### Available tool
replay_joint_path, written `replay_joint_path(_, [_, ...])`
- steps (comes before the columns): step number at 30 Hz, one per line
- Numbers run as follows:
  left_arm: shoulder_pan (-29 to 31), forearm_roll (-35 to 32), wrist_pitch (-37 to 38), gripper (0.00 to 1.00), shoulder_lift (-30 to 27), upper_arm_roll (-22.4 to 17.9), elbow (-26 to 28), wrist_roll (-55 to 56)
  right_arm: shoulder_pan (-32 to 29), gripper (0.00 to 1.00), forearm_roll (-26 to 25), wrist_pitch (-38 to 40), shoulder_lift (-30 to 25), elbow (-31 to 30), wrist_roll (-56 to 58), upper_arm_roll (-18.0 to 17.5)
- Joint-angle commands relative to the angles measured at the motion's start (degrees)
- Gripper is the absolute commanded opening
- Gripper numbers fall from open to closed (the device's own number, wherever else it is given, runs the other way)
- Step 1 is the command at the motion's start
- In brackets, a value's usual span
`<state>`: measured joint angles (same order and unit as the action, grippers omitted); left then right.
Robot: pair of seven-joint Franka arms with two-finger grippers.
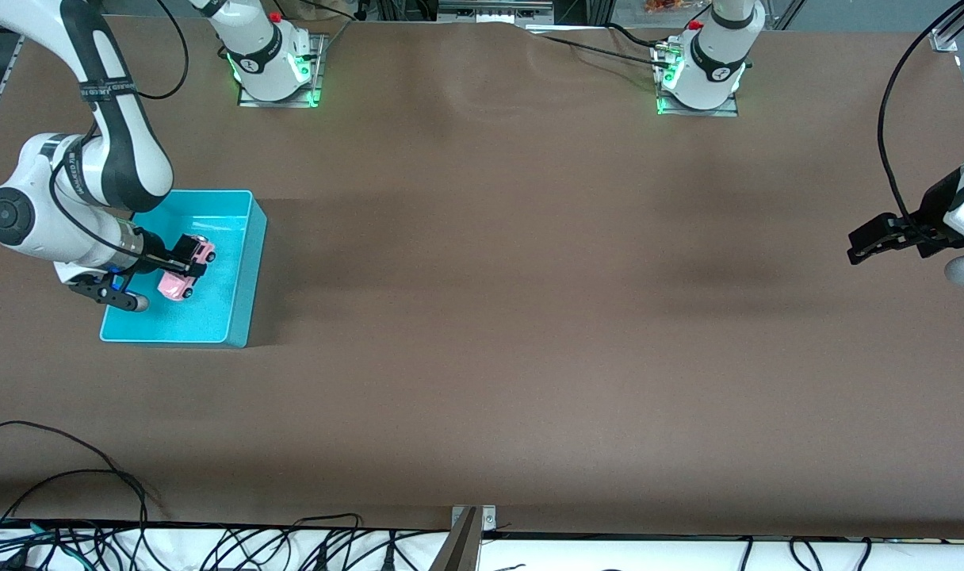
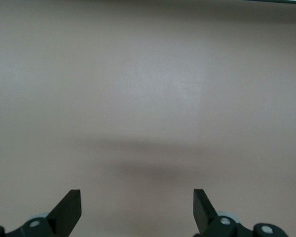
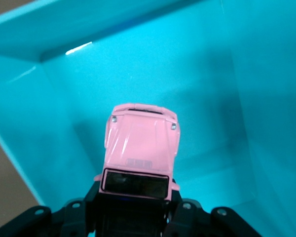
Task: Wind and store pink jeep toy
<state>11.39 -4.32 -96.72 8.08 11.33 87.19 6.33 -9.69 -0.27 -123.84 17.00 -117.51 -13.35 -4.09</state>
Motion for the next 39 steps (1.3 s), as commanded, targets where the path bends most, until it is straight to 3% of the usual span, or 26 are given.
replay_joint_path(1, [-0.05, -0.86, 0.04, 1.0, -1.05, 0.1, 0.79, -0.09, -2.26, 0.0, -0.97, 0.01, 0.31, -0.97, 4.29, 0.13])
replay_joint_path(7, [-0.05, -0.86, 0.04, 1.0, -1.05, 0.1, 0.79, -0.09, -4.02, 0.0, -1.32, -4.03, 1.1, -3.86, 6.76, 0.92])
replay_joint_path(14, [-0.05, -0.86, 0.04, 1.0, -1.05, 0.1, 0.79, -0.09, -4.98, 0.0, -5.18, -12.73, 1.28, -9.4, 6.76, 0.92])
replay_joint_path(30, [0.03, -0.86, 0.04, 1.0, -0.96, 0.1, 0.61, -0.09, -5.07, 0.0, -5.27, -15.02, 0.66, -13.27, 6.67, 0.92])
replay_joint_path(31, [0.03, -0.86, 0.04, 1.0, -0.96, 0.1, 0.61, -0.09, -5.07, 0.06, -5.27, -15.2, 0.67, -13.27, 6.67, 0.92])
replay_joint_path(34, [0.03, -0.78, 0.04, 1.0, -0.96, 0.1, 0.61, -0.09, -5.07, 0.61, -5.27, -15.99, 0.84, -13.27, 6.15, 0.92])
replay_joint_path(36, [0.03, -0.86, 0.04, 1.0, -0.96, 0.1, 0.52, -0.09, -5.07, 0.88, -5.27, -16.52, 0.75, -13.27, 5.97, 0.92])
replay_joint_path(37, [0.03, -0.86, 0.04, 1.0, -0.96, 0.1, 0.52, -0.09, -5.07, 0.98, -5.27, -16.69, 0.75, -13.27, 5.71, 0.92])
replay_joint_path(39, [0.12, -0.86, 0.04, 1.0, -0.96, 0.1, 0.52, -0.09, -5.07, 1.0, -5.27, -16.69, 0.58, -13.19, 5.27, 0.92])
